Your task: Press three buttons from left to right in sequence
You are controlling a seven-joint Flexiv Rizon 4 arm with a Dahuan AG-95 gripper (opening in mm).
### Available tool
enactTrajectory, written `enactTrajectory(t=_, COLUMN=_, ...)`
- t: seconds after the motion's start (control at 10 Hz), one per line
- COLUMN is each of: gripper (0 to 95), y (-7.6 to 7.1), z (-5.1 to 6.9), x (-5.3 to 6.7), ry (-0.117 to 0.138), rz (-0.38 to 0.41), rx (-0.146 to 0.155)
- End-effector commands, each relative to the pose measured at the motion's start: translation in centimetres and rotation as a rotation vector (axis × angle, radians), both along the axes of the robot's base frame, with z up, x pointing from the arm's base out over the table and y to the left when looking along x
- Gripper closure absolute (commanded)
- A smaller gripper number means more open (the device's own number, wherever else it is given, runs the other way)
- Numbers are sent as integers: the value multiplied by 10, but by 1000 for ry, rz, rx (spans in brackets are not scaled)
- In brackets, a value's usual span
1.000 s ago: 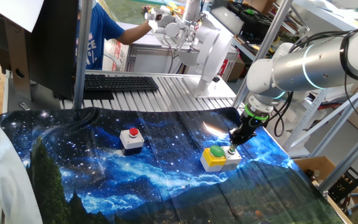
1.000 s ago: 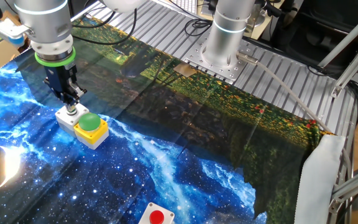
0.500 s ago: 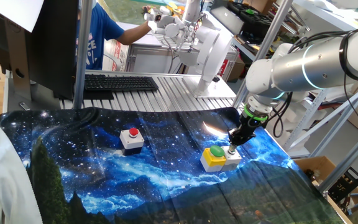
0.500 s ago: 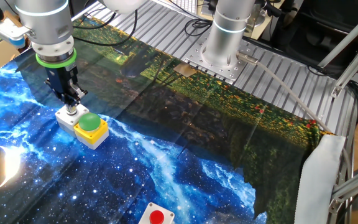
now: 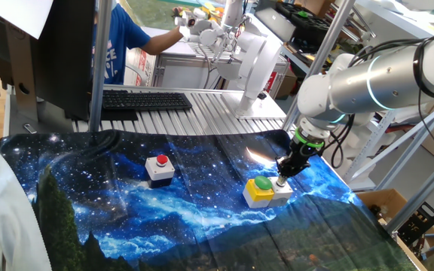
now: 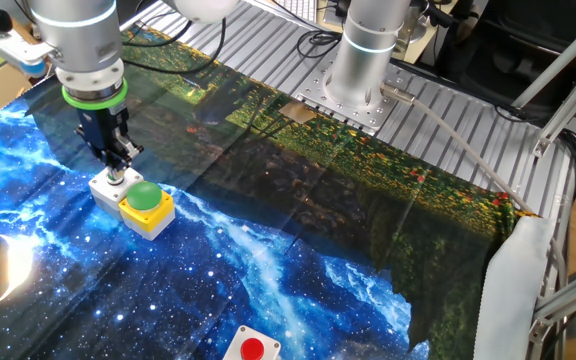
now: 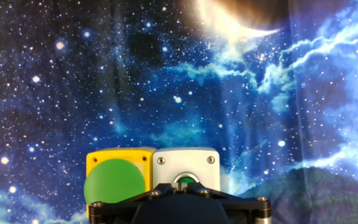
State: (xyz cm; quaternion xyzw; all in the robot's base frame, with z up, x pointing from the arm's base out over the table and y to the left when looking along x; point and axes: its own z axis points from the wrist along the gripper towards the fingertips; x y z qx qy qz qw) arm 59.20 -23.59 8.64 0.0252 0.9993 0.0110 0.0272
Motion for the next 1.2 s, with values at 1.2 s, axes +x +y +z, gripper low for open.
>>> enactTrajectory(t=1.2, gripper=950, y=-3, z=-6, x=2, ry=-3, rz=-11, rx=-4)
